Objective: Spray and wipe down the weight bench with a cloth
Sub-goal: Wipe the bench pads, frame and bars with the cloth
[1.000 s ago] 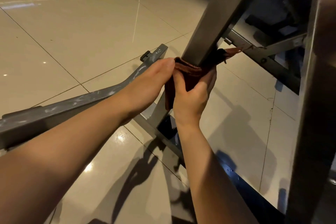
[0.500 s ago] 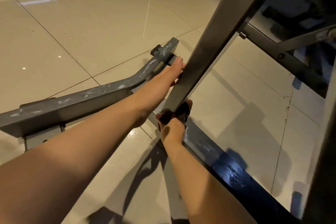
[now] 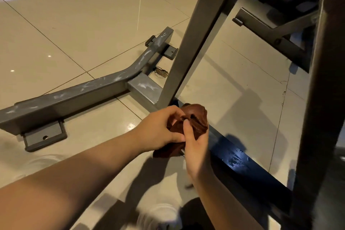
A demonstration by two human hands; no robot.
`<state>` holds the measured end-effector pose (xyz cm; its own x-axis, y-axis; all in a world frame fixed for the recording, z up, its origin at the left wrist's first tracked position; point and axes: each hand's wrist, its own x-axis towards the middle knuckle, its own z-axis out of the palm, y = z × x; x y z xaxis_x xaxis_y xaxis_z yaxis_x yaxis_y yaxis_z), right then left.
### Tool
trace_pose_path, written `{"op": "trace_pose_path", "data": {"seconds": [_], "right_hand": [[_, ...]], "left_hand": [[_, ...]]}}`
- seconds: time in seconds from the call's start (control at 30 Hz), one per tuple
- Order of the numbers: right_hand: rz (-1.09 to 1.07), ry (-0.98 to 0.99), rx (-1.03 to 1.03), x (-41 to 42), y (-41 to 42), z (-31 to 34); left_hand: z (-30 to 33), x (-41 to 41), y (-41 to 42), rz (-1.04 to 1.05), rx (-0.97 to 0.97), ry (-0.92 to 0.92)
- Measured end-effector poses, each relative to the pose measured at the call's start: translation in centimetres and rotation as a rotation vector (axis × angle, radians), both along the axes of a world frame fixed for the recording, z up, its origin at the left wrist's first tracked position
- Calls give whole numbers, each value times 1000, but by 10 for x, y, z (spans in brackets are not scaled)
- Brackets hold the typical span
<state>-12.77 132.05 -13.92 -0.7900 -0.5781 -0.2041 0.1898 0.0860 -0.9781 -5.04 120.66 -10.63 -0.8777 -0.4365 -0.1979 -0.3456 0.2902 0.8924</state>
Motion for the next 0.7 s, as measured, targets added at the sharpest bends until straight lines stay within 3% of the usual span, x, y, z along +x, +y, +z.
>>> {"op": "trace_pose_path", "data": {"seconds": [0.13, 0.27, 0.4, 0.43, 0.57, 0.63, 0.7], "right_hand": [[54, 71, 84, -5, 31, -6], [206, 96, 111, -25, 68, -12], [421, 685, 368, -18, 78, -27], [433, 734, 361, -13, 77, -31], [466, 290, 239, -7, 81, -27], [490, 235, 205, -10, 85, -22], [544, 349, 228, -16, 86, -16]], "left_hand": [[-11, -1, 24, -62, -132, 84], [-2, 0, 15, -221, -244, 43], [12, 6, 9, -427, -411, 14], [12, 8, 10, -449, -445, 16], [7, 13, 12, -360, -450, 147], [4, 12, 11, -408, -484, 204], [4, 11, 12, -483, -493, 250]]}}
